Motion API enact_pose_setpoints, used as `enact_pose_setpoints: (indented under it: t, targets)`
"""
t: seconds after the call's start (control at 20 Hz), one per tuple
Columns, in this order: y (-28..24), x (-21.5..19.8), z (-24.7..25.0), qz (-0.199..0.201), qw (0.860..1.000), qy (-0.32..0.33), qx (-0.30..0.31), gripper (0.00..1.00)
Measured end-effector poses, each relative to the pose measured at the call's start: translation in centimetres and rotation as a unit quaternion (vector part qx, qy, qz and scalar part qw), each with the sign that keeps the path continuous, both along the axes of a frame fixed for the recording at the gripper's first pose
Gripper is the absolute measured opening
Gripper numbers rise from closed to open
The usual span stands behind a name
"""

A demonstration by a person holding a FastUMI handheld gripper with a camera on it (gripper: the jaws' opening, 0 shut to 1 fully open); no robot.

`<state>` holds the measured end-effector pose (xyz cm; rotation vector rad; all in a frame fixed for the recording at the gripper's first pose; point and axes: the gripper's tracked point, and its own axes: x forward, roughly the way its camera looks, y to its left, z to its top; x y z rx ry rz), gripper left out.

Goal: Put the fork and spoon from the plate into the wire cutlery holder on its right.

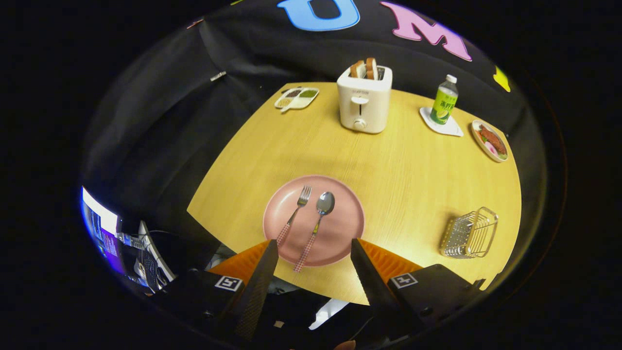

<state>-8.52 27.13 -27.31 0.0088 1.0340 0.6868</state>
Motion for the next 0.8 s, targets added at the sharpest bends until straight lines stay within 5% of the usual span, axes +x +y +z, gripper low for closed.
enact_pose_setpoints:
  t: [0.55, 0.75, 0.8]
  targets:
    - [3.3, -1.6, -9.5, -0.016, 0.99, 0.132, -0.042, 0.71]
    - [3.8, -1.8, -11.7, -0.016, 0.986, 0.153, -0.063, 0.71]
    - [4.0, -1.9, -12.2, -0.016, 0.985, 0.157, -0.067, 0.64]
